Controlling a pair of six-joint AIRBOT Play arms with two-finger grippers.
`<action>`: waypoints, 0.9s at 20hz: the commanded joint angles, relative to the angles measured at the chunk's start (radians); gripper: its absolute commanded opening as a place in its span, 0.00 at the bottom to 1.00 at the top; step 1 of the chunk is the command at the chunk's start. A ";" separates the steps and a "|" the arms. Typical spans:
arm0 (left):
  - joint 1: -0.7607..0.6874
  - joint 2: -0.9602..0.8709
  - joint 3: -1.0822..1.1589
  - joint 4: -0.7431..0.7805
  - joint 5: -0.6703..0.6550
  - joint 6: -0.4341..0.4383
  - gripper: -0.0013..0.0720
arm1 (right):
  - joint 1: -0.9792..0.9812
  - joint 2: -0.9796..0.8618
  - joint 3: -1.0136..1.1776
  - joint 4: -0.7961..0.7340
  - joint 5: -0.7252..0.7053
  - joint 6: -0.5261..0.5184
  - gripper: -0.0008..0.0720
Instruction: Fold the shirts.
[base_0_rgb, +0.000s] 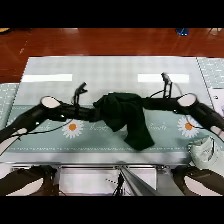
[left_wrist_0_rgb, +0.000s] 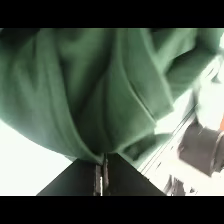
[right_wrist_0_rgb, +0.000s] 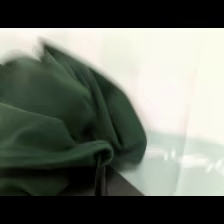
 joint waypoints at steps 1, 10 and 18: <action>0.080 0.107 0.062 0.000 -0.033 0.004 0.04 | -0.065 0.150 0.088 -0.158 0.081 0.013 0.05; 0.320 0.478 0.396 0.000 -0.090 0.003 0.04 | -0.230 0.498 0.393 -0.473 0.238 0.209 0.05; 0.459 0.649 0.618 0.103 -0.179 -0.102 0.04 | -0.244 0.561 0.729 -0.634 0.470 0.286 0.05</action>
